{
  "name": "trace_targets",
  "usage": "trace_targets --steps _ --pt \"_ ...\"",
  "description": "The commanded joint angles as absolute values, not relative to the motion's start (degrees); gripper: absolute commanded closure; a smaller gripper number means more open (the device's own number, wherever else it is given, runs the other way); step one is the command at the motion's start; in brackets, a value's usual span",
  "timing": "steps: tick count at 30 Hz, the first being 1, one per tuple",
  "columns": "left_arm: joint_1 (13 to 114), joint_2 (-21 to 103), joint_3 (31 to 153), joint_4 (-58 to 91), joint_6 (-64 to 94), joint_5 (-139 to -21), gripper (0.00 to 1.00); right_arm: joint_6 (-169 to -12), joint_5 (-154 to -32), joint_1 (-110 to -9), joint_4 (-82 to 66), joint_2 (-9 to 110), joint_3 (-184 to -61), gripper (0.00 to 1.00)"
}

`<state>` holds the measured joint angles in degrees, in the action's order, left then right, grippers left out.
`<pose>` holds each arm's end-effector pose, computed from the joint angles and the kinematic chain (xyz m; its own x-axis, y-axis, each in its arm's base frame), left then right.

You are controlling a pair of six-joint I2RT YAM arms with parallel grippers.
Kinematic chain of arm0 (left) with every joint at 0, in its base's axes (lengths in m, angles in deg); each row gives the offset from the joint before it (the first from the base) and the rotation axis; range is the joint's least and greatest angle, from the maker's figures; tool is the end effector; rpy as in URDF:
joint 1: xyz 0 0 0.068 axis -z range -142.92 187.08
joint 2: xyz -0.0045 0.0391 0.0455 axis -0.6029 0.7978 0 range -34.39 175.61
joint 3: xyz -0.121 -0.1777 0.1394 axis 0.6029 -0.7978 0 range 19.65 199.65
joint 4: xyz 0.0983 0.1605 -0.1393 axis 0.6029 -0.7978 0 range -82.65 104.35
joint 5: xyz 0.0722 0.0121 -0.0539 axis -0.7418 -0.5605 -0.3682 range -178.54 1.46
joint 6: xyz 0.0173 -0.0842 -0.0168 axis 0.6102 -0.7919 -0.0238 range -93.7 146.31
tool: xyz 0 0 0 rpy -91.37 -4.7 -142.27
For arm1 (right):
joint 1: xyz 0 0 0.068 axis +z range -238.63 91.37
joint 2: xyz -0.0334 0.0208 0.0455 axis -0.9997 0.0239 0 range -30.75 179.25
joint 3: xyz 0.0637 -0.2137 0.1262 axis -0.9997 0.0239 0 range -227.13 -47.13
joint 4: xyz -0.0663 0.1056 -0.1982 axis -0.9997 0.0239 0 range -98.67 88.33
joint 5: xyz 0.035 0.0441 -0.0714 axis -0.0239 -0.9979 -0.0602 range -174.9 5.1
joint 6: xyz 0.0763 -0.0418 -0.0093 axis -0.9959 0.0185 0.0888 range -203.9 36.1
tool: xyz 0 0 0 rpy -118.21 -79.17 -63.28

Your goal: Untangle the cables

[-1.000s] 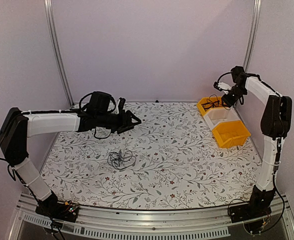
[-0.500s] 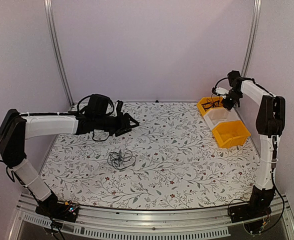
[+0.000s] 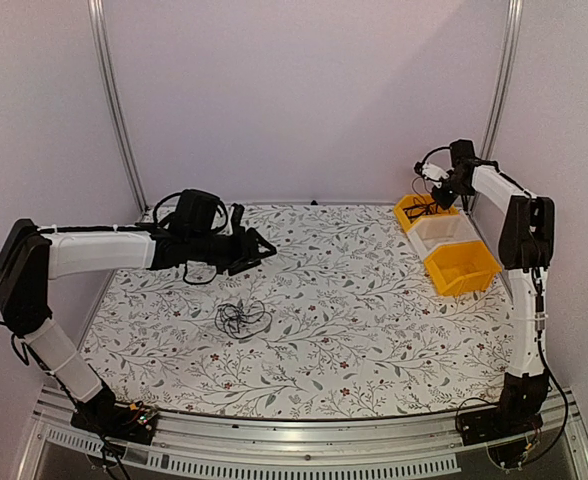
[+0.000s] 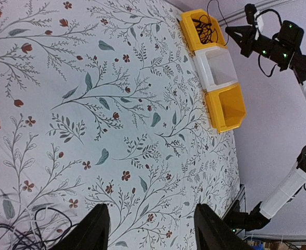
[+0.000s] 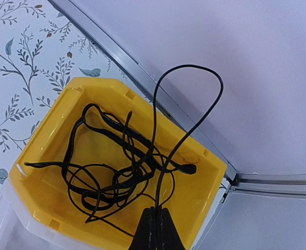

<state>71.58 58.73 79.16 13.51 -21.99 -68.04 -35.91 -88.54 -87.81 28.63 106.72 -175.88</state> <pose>0.2872 -0.2304 0.2075 -0.8839 -0.2411 -0.4007 0.1631 0.6440 -0.7474 0.5292 0.0125 0.1981 -0.4382 -0.7478 -0.4988 -0.5736 0.6598 -0.4853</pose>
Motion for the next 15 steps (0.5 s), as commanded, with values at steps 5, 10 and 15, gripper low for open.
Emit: trace_targets --steps 5,10,15 --pt "72.33 57.78 80.14 10.16 -22.37 -69.05 0.41 -39.82 -98.4 -87.48 21.79 110.55 -175.89 1.0" --pt "72.43 58.2 81.32 8.64 -21.59 -69.04 0.42 -42.26 -97.4 -87.33 24.39 110.54 -174.35 1.0" --pt "72.26 58.89 82.15 8.46 -20.8 -69.02 0.42 -43.66 -95.0 -87.77 24.43 106.91 -167.15 1.0"
